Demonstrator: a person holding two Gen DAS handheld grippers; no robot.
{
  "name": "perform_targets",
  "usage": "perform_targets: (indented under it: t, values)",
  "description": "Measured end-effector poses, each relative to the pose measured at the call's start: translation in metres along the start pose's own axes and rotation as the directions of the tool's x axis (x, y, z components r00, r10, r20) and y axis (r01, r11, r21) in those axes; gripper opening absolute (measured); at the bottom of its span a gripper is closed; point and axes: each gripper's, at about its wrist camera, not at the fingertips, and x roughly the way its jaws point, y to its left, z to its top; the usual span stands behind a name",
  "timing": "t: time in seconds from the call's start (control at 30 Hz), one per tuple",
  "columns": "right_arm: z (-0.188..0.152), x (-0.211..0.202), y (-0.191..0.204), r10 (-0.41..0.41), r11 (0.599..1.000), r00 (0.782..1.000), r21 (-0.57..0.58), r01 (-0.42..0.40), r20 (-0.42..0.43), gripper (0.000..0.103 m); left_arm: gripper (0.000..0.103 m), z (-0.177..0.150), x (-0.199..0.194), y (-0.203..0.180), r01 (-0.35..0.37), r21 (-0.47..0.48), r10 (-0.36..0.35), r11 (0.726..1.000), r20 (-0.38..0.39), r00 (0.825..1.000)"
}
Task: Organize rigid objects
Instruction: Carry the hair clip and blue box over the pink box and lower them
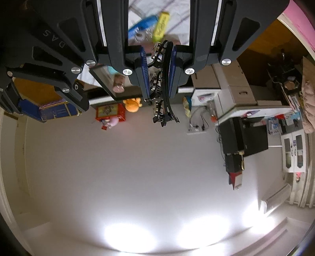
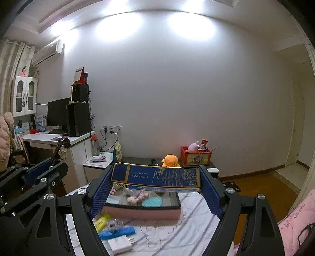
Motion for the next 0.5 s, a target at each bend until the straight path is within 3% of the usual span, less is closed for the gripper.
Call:
perform_targets:
  t: [0.3,0.5]
  values:
    - [0.012,0.045,0.015,0.024,0.999,1.000,-0.040,-0.023,0.015,0.084,0.018,0.000,0.052,0.010,-0.050,-0.014,0.051,0.999,0.061,0.997]
    - [0.005,0.099,0.020,0.030,0.997,0.998,-0.068,-0.034,-0.055,0.084,0.018,-0.013,0.117,0.012,-0.057,0.016,0.057,0.998,-0.019,0.998]
